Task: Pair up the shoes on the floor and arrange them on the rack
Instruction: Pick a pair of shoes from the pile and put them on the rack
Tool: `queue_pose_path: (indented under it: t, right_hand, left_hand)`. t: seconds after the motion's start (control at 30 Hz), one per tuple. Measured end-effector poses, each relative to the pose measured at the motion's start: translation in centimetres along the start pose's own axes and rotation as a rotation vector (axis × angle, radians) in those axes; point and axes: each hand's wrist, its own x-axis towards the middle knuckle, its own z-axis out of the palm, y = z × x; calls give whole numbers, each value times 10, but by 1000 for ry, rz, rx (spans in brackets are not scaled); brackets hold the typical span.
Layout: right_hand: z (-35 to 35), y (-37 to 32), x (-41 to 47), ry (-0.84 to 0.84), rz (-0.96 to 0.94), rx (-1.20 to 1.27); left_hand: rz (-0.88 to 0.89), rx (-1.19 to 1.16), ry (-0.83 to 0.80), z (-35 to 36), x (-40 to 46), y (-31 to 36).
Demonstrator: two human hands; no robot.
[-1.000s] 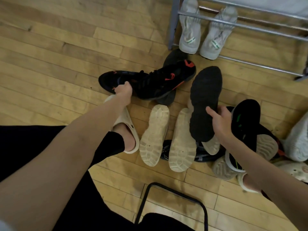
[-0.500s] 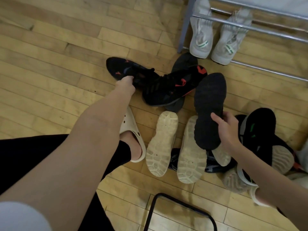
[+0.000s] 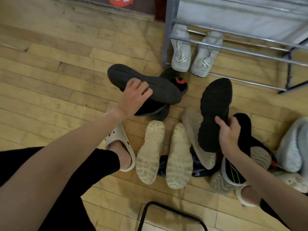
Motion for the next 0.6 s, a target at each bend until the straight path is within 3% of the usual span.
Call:
queue_pose_path:
  t: [0.1, 0.43, 0.6]
  right_hand:
    - [-11, -1, 2, 2, 45, 71]
    - [-45, 16, -9, -214, 203, 260]
    - [-52, 22, -9, -231, 220, 308]
  left_hand:
    - [110, 32, 44, -9, -1, 15]
    - [110, -41, 28, -33, 0, 69]
    - [125, -54, -40, -39, 7, 87]
